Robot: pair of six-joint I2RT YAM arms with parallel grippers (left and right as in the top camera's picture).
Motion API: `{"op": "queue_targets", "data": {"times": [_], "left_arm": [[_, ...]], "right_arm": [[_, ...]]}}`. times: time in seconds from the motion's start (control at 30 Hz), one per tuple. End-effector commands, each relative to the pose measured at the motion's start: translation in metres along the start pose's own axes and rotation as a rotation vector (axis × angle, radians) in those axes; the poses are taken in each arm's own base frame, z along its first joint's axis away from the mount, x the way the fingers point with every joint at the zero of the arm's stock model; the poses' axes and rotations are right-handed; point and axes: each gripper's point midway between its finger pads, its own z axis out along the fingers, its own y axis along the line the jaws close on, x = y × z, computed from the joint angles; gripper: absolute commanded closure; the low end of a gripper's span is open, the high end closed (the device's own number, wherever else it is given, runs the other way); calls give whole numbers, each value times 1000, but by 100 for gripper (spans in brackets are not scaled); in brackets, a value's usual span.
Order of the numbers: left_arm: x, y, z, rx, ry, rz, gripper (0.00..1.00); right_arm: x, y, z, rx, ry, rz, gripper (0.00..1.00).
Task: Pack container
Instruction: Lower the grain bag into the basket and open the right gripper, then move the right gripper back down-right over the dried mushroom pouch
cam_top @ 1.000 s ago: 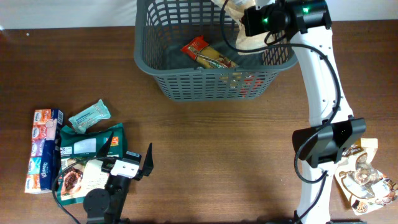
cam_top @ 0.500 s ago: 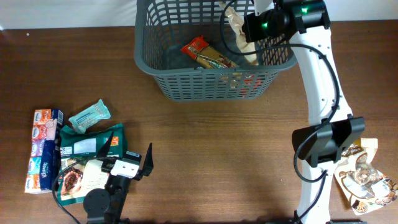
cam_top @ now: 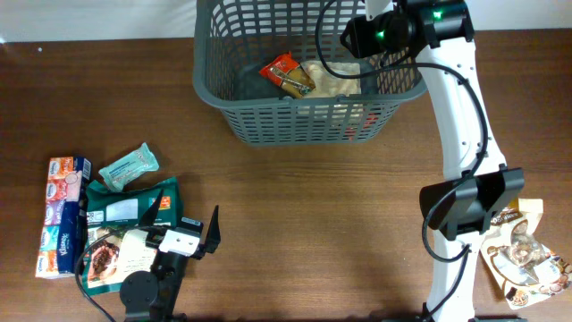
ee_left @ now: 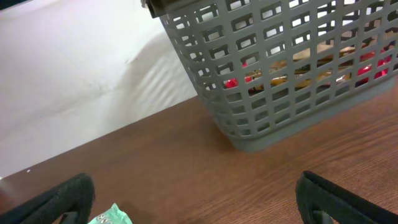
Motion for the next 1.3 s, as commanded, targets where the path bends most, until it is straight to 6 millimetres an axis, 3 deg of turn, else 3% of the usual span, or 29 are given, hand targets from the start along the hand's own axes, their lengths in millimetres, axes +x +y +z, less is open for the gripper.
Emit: {"op": "queue_targets", "data": {"times": [0.0, 0.07, 0.2, 0.23, 0.4, 0.5, 0.6, 0.77, 1.1, 1.27], "left_arm": [[1, -1, 0, 2, 3, -10, 1], [1, -1, 0, 2, 2, -10, 1], [1, -1, 0, 2, 2, -10, 1], [1, -1, 0, 2, 2, -10, 1], [1, -1, 0, 2, 3, -10, 1], [1, -1, 0, 2, 2, -10, 1], [1, -1, 0, 2, 3, -10, 1], [1, -1, 0, 2, 2, -10, 1], [1, -1, 0, 2, 2, -10, 1], [1, -1, 0, 2, 3, -10, 1]], "right_arm": [[-5, 7, -2, -9, -16, -22, 62], [-9, 4, -3, 6, -32, -25, 61], [-27, -11, -18, 48, -103, -20, 45], [-41, -33, -42, 129, -159, 13, 43], [-58, -69, -107, 252, -259, 47, 42], [-58, -94, -151, 345, -301, 80, 42], [-48, -116, -184, 422, -311, 119, 41], [-19, -149, -222, 578, -262, 192, 40], [32, -191, -276, 799, -177, 341, 34], [56, -199, -305, 823, -157, 410, 34]]}}
